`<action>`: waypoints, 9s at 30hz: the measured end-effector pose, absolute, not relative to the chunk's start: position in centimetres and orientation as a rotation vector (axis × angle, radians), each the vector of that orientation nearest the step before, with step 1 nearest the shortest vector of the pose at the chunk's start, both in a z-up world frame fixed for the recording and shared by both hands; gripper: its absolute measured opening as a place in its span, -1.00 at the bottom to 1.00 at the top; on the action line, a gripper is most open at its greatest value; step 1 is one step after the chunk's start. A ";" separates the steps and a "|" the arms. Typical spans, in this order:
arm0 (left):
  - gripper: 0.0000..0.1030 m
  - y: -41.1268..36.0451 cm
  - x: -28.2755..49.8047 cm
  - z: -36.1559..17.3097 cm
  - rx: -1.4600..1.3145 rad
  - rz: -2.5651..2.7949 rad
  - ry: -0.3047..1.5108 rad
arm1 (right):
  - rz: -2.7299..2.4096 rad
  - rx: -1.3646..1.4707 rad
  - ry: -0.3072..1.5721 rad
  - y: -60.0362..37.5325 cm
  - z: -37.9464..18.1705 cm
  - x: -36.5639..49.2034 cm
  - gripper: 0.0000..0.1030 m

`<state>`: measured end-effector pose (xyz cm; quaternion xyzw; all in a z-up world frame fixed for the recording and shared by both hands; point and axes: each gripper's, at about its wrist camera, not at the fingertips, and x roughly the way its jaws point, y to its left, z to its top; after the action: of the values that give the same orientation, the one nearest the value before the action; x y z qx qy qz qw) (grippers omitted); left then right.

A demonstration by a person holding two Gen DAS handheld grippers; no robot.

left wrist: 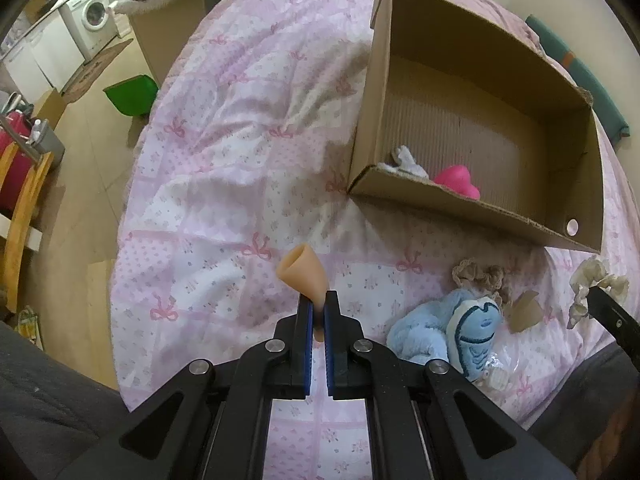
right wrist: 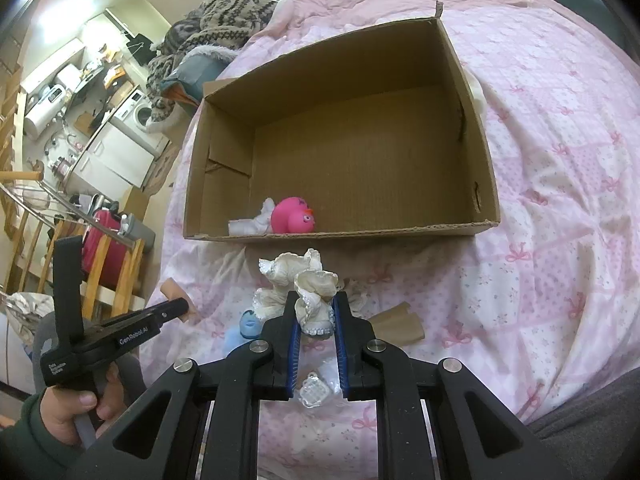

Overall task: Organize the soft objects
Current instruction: 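Grasp the tan foam roller with the left gripper while the right holds the scrunchie, then carry the roller and scrunchie with both grippers over the box, then open both grippers to release the roller and scrunchie into the box, then lower the left gripper onto the light-blue plush toy and grasp it, then lift the blue plush toy with the left gripper while the right grasps the clear plastic bag, then carry the plush toy and plastic bag with both grippers over the box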

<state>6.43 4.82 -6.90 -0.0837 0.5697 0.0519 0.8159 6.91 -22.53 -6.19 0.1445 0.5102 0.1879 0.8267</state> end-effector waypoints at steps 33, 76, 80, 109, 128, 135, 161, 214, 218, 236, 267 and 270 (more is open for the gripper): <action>-0.90 -0.3 12.5 -0.7 -0.012 -0.192 0.809 | 0.332 0.373 0.931 -24.9 -5.1 12.5 -0.67; -0.20 -4.3 14.7 -2.7 0.001 -0.151 0.954 | 0.306 0.375 0.951 -24.3 -6.1 13.4 -0.54; 0.34 -3.7 14.0 -1.7 -0.006 -0.107 0.913 | 0.311 0.392 0.931 -24.5 -5.6 13.1 0.33; 0.34 1.9 8.7 1.0 -0.074 0.049 0.900 | 0.272 0.380 0.858 -26.2 -2.9 9.2 0.53; 0.34 1.9 4.7 0.1 -0.067 0.093 0.910 | 0.315 0.329 0.993 -24.6 -4.1 6.4 0.53; 0.34 2.6 4.7 -1.6 -0.103 0.105 0.951 | 0.281 0.316 1.087 -23.6 -6.7 6.3 0.53; 0.47 -3.3 6.8 -11.8 -0.273 -0.186 1.385 | 0.250 0.340 1.159 -23.3 -8.9 7.5 0.53; -0.55 2.6 8.3 -3.1 -0.158 -0.105 1.202 | 0.394 0.334 1.550 -16.9 -16.1 7.8 -0.66; -0.55 2.5 8.2 -3.9 -0.138 -0.073 1.172 | 0.422 0.318 1.479 -16.8 -14.4 6.8 -0.69; -0.54 2.2 7.4 -1.8 -0.140 -0.103 1.077 | 0.429 0.341 1.054 -21.6 0.2 7.1 -0.70; -0.53 -2.8 18.4 -1.5 -0.031 -0.138 1.088 | 0.332 0.286 0.962 -24.2 -3.2 16.9 -0.69; -0.53 -3.1 19.3 -2.5 -0.023 -0.157 1.115 | 0.327 0.278 0.987 -23.9 -3.9 17.5 -0.70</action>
<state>19.32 -3.09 -2.55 -0.0111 0.5284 -0.0743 0.8457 17.54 -23.87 -3.91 0.1324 0.4701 0.1558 0.8586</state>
